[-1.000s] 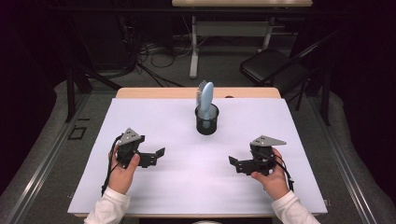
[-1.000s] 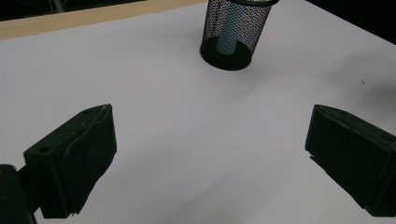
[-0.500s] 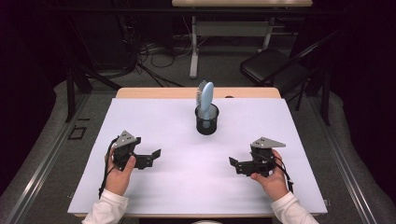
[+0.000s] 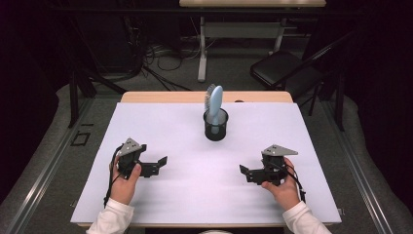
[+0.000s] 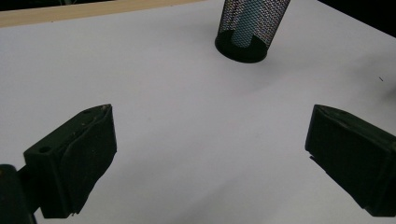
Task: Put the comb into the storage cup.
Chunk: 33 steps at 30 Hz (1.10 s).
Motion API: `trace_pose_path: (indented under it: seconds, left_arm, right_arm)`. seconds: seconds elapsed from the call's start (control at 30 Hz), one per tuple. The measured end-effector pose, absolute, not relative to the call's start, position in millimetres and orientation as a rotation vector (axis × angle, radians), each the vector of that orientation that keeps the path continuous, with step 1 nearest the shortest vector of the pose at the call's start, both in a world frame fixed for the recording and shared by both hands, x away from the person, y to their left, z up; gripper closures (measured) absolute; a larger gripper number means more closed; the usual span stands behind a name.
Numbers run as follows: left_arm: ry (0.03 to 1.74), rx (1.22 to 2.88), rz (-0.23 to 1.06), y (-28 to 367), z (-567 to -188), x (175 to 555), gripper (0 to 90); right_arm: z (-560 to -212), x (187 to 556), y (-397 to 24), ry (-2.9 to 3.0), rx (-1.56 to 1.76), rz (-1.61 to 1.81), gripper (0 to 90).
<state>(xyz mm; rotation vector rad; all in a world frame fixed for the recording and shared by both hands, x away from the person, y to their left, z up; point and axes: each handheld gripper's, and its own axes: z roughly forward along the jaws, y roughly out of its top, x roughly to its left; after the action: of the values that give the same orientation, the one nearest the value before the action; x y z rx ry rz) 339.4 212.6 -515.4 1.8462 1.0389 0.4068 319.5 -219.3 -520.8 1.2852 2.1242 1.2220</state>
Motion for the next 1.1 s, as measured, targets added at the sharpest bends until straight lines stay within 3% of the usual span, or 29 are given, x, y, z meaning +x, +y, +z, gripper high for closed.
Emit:
trace_pose_path:
  seconds: [1.1]
  left_arm:
    - [1.050, 1.835, 0.410, 216.2, -519.1, 341.3, 2.3]
  right_arm:
    - [-524.3, 319.5, -221.3, 2.121, 1.295, 1.209, 0.0]
